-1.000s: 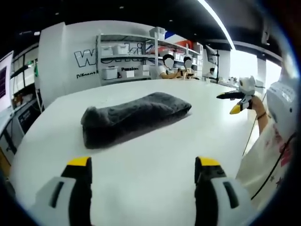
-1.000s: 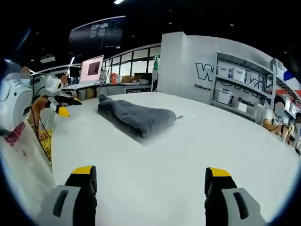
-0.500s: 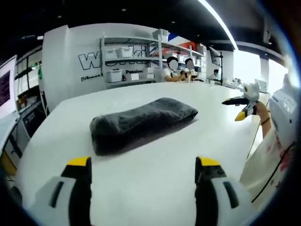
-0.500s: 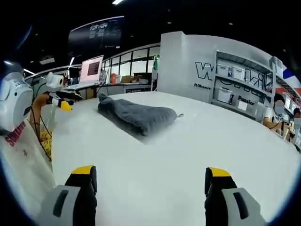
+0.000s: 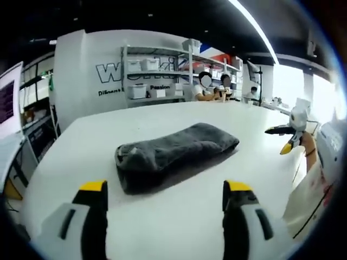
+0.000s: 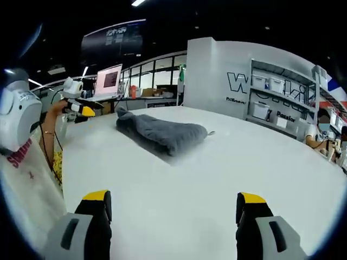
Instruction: Fold the towel on the table until its edges align and the towel forms a compact rectangular stack.
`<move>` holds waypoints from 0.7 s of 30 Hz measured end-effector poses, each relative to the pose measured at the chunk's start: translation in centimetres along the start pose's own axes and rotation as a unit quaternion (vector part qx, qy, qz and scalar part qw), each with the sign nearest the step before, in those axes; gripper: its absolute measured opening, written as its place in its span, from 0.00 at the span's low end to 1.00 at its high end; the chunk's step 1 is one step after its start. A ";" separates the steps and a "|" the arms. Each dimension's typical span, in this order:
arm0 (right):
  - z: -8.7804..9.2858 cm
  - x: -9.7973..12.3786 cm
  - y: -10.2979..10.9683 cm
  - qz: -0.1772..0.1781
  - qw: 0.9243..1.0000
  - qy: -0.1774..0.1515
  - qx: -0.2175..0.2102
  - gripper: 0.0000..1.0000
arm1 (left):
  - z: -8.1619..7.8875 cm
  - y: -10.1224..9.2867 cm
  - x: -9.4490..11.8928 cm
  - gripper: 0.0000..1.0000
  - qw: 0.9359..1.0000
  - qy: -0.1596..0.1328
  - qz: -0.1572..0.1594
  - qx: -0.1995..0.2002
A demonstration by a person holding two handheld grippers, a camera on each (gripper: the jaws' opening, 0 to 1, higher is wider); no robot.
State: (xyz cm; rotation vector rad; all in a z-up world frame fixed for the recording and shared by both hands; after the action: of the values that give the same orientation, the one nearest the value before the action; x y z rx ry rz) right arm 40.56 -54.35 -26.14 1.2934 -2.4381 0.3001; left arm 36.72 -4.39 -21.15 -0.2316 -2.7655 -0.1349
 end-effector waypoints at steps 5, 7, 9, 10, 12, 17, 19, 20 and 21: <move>0.0 0.1 0.3 -0.008 1.000 -0.012 -0.004 1.00 | -0.7 1.0 -1.3 0.93 1.000 -0.004 0.009 0.017; 0.1 0.1 0.4 -0.008 1.000 -0.014 -0.003 1.00 | -0.8 1.5 -2.0 0.94 1.000 -0.003 0.012 0.025; 0.2 0.1 0.5 -0.007 1.000 -0.011 0.000 1.00 | -0.9 1.9 -2.5 0.95 0.999 -0.005 0.016 0.038; 0.2 0.1 0.5 -0.007 1.000 -0.011 0.000 1.00 | -0.9 2.1 -2.8 0.95 0.999 -0.005 0.021 0.043; 0.3 0.2 0.5 -0.007 1.000 -0.010 -0.001 1.00 | -1.0 2.6 -3.2 0.95 0.999 -0.004 0.023 0.049; 0.2 0.5 0.7 -0.012 1.000 -0.026 -0.009 1.00 | -1.9 2.5 -3.3 0.96 0.995 -0.034 0.053 0.082; 0.0 0.5 1.0 -0.018 0.999 -0.036 -0.011 1.00 | -2.1 2.6 -3.4 0.96 0.995 -0.034 0.049 0.081; -0.1 0.5 1.1 -0.018 0.999 -0.038 -0.009 1.00 | -2.2 2.6 -3.6 0.96 0.996 -0.031 0.045 0.076; -0.1 0.4 1.2 -0.018 0.999 -0.038 -0.008 1.00 | -2.2 2.6 -3.6 0.95 0.996 -0.029 0.045 0.074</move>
State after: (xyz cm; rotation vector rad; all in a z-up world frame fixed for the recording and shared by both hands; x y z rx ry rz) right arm 39.35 -53.95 -25.85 1.3640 -2.4723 0.2253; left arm 41.31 -2.58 -20.22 -0.3236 -2.8002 0.1021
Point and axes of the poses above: the point that each gripper's makers call its tool centre point, and the gripper's own axes: x roughly backward along the fingers, y roughly to its left, z roughly out of its underside, the point moved 10 cm from there along x, roughly backward along the fingers, and after that the axes turned 7 degrees about -z, right-handed, at the moved point
